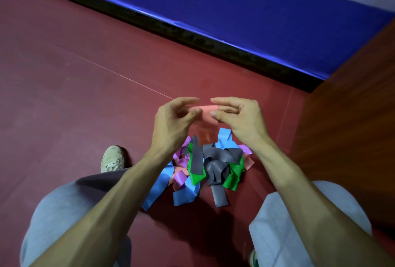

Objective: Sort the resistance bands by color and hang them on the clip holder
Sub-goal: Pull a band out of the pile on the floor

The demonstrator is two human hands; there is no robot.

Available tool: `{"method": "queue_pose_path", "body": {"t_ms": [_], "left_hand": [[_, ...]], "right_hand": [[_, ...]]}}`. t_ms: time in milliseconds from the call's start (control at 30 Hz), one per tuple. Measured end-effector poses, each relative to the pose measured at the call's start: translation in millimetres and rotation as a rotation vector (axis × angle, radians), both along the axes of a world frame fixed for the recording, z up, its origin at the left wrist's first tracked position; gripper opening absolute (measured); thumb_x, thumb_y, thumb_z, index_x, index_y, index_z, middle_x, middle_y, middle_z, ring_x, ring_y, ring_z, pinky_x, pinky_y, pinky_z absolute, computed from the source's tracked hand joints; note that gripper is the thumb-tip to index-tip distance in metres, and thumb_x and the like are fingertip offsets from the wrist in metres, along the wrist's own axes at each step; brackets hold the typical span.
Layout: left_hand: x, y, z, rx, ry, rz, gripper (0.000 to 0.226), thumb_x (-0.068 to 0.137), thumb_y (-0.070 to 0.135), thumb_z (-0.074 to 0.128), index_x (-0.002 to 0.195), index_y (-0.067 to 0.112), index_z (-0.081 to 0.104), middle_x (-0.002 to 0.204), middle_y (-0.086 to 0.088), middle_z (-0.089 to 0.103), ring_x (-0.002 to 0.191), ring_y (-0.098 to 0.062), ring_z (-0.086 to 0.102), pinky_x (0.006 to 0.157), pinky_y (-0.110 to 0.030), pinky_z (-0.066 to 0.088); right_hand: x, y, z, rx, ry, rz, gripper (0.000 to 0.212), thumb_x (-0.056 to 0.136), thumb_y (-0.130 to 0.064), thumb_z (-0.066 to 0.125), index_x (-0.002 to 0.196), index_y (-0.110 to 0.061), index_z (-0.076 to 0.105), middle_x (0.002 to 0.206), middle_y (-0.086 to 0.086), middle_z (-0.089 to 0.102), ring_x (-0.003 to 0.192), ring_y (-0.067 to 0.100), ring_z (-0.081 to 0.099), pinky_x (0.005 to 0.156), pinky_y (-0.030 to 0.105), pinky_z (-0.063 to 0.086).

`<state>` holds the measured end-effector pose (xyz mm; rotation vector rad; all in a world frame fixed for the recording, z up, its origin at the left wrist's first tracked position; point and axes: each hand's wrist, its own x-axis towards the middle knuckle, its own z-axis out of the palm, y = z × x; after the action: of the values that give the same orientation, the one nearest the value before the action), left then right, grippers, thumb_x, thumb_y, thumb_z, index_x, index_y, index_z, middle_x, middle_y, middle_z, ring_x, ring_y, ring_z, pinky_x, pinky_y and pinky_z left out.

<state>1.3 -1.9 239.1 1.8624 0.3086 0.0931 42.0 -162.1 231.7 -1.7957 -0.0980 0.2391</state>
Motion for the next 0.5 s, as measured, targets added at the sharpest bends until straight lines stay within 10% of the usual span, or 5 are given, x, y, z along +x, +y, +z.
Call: {"method": "queue_pose_path", "body": {"t_ms": [200, 500], "left_hand": [[-0.5, 8.4, 0.2, 0.4, -0.038, -0.109, 0.025, 0.087, 0.025, 0.068, 0.112, 0.019, 0.071, 0.103, 0.003, 0.074, 0.089, 0.002, 0.063, 0.076, -0.004, 0.043], [1.5, 15.9, 0.9, 0.557, -0.213, -0.177, 0.013, 0.083, 0.031, 0.071, 0.091, 0.02, 0.074, 0.091, 0.002, 0.063, 0.081, -0.012, 0.059, 0.071, -0.033, 0.051]], "right_hand": [[-2.4, 1.1, -5.6, -0.262, -0.293, 0.015, 0.013, 0.077, -0.014, 0.078, 0.088, -0.021, 0.078, 0.083, -0.004, 0.066, 0.071, 0.006, 0.06, 0.066, 0.016, 0.047], [1.2, -4.7, -4.8, -0.153, -0.224, 0.123, 0.019, 0.08, -0.013, 0.075, 0.082, -0.032, 0.071, 0.085, -0.01, 0.07, 0.083, 0.012, 0.065, 0.08, 0.033, 0.052]]}}
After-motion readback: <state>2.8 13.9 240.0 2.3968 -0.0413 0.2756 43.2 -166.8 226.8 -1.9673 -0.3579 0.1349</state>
